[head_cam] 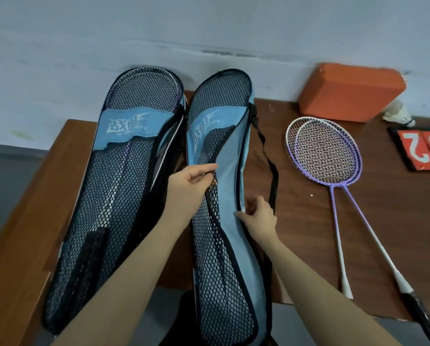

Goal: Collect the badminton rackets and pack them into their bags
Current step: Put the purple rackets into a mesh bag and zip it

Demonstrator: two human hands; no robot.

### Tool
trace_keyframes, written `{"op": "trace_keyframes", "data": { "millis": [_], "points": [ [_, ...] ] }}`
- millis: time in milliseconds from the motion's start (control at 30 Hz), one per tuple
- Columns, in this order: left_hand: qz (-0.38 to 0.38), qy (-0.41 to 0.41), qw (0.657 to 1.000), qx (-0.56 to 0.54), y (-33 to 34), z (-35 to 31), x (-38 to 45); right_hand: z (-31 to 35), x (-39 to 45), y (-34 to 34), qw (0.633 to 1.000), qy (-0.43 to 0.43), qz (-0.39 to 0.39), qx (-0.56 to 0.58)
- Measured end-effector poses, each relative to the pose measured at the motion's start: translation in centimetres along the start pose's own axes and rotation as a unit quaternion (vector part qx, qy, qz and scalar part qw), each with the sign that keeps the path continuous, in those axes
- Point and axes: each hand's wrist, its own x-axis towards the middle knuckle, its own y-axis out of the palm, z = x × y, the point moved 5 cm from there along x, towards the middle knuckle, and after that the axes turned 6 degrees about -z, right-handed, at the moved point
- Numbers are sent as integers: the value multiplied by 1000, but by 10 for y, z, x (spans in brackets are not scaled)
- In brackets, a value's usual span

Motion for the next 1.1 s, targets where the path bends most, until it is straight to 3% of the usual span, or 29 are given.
{"op": "trace_keyframes", "data": {
  "millis": [67,167,233,300,467,600,800,900,1100],
  "points": [
    [8,-1,1000,11,-2,3,3,2,1,5,996,-27,-6,-84],
    [13,3,999,34,-4,11,7,8,4,8,995,-42,-26,-86],
    [17,20,996,80,-4,17,10,10,4,7,998,-43,-31,-46],
    [20,32,992,122,-4,22,13,11,0,0,997,-31,-32,65],
    [39,76,981,175,0,21,15,32,-11,-38,968,-68,-44,236],
    [44,138,966,216,16,9,21,57,-8,-74,957,-155,-59,239],
    [85,102,954,269,65,8,17,42,7,-116,948,-160,-73,265],
    [80,113,961,238,91,3,5,22,20,-132,949,-163,-86,255],
    [-3,165,970,179,115,-9,-6,-24,50,-153,950,-135,-119,254]
  ]
}}
